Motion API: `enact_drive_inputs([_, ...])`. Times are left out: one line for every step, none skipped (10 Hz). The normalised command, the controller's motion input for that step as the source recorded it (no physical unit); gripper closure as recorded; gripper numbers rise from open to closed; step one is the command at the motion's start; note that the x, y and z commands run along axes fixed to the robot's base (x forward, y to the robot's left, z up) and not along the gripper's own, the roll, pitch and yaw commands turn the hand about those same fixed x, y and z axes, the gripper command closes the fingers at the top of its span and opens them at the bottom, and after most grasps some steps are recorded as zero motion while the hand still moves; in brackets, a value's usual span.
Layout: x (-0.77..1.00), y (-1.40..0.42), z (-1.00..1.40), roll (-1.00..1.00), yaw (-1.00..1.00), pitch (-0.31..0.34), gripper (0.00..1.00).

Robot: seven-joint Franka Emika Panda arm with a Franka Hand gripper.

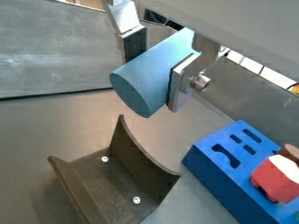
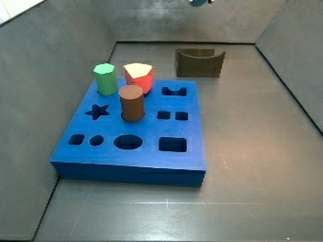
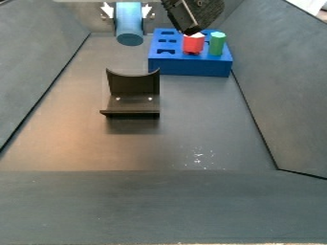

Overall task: Pick up the oval object. Move up. Place the oval object on the fixture. Regrasp the oval object. Move to above the board. Insert the oval object.
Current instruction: Place the oval object on the fixture.

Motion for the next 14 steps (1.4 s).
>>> enact_drive_inputs([0.08,0.04,0.0,-0.1,-0.17,0.202,1.0])
enact_drive_inputs([0.12,0.07,-1.0,-1.0,-0.2,0.135,1.0])
enact_drive_inputs([0.13,0.08,-1.0,-1.0,-0.2,0.116,1.0])
enact_drive_inputs([0.14,0.09,-1.0,-1.0,-0.21,0.105,1.0])
enact_drive_inputs([0.16,0.09,-1.0,-1.0,-0.23,0.104,1.0])
enact_drive_inputs([0.17,0.1,-1.0,-1.0,-0.24,0.096,1.0])
enact_drive_inputs([0.18,0.1,-1.0,-0.83,-0.22,0.061,1.0])
enact_drive_inputs([0.18,0.11,-1.0,-0.67,-0.2,0.035,1.0])
enact_drive_inputs([0.19,0.11,-1.0,-0.55,-0.19,0.021,1.0])
enact_drive_inputs([0.2,0.12,-1.0,-0.34,-0.15,0.006,1.0])
enact_drive_inputs([0.21,0.12,-1.0,-0.24,-0.13,0.0,1.0])
enact_drive_inputs([0.16,0.1,-0.74,-0.19,-0.11,-0.012,1.0])
enact_drive_inputs([0.14,0.09,-0.61,-0.18,-0.1,-0.011,1.0])
enact_drive_inputs([0.11,0.07,-0.38,-0.16,-0.08,-0.011,1.0])
